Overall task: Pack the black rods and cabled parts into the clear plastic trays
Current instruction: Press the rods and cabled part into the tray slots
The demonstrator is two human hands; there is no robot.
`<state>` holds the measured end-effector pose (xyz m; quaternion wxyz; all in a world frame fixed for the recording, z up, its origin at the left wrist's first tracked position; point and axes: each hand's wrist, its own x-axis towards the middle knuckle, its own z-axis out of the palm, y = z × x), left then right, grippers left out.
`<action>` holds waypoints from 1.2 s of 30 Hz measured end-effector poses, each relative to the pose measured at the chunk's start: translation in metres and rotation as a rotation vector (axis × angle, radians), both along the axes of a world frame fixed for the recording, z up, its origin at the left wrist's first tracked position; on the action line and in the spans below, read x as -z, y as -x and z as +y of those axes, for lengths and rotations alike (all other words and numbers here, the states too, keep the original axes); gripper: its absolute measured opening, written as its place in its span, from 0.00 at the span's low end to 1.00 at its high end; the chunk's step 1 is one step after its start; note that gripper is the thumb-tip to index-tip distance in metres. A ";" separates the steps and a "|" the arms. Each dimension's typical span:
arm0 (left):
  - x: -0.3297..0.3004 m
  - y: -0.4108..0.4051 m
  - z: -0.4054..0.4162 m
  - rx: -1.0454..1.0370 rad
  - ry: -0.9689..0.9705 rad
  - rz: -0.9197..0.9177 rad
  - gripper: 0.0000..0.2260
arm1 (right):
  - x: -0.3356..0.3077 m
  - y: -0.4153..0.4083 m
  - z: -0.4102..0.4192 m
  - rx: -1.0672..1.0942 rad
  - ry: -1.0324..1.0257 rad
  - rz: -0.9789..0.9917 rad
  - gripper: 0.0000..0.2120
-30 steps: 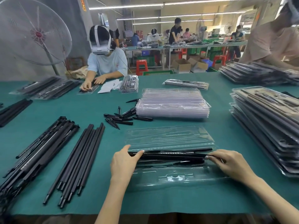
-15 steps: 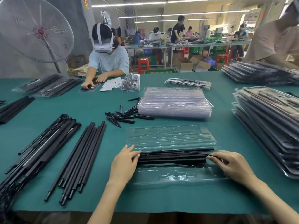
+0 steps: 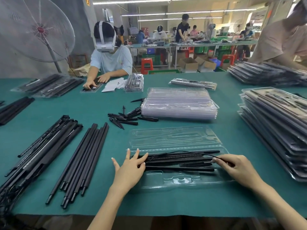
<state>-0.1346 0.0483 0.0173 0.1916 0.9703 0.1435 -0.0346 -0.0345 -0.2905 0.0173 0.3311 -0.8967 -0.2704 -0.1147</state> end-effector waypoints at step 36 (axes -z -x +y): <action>0.003 -0.042 -0.074 0.430 -0.211 -0.037 0.20 | -0.025 -0.048 0.019 0.341 0.448 0.275 0.09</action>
